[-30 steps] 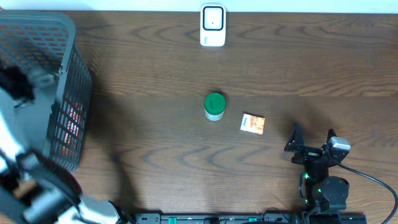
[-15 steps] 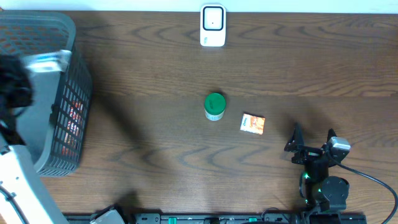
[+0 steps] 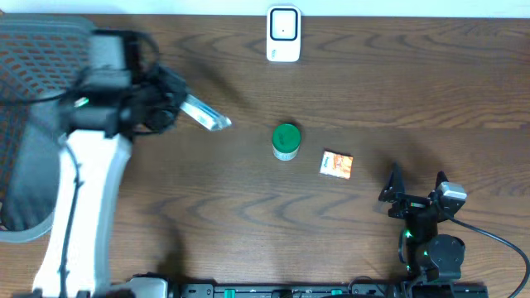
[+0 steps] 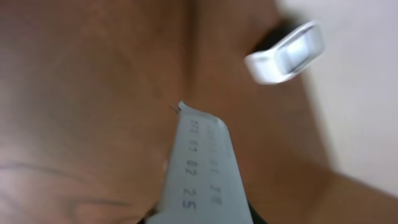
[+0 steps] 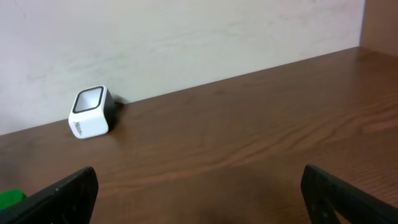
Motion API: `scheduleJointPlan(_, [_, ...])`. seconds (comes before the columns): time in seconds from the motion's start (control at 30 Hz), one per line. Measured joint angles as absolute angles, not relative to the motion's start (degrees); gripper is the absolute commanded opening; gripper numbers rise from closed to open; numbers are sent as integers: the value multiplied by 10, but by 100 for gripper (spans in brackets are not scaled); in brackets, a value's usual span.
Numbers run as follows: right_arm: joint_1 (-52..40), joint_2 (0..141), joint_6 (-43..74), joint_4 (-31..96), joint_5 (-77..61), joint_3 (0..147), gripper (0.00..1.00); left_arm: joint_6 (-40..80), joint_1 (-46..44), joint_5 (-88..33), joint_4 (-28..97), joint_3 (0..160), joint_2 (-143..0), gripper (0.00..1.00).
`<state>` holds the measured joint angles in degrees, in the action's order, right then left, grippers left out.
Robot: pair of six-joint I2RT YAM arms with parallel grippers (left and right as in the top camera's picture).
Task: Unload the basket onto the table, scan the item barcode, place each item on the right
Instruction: 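Carry the Panadol box toward the scanner and set it on the table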
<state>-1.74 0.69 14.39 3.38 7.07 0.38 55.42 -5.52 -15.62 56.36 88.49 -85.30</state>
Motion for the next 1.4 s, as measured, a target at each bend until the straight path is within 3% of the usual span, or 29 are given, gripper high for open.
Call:
scheduleJointPlan(0.73, [-17, 7, 144, 34, 70, 4, 99, 520, -163, -60, 631, 858, -1204, 16])
scheduleJointPlan(0.87, [-17, 7, 144, 34, 70, 4, 99, 513, -165, -48, 632, 858, -1205, 57])
scheduleJointPlan(0.93, [-17, 7, 144, 34, 70, 4, 99, 512, -164, -39, 635, 858, -1205, 70])
scheduleJointPlan(1.03, [-17, 7, 144, 34, 70, 4, 99, 508, -164, -25, 651, 861, -1203, 77])
scheduleJointPlan(1.4, [-17, 7, 144, 34, 70, 4, 99, 459, -164, -9, 680, 937, -1058, 78])
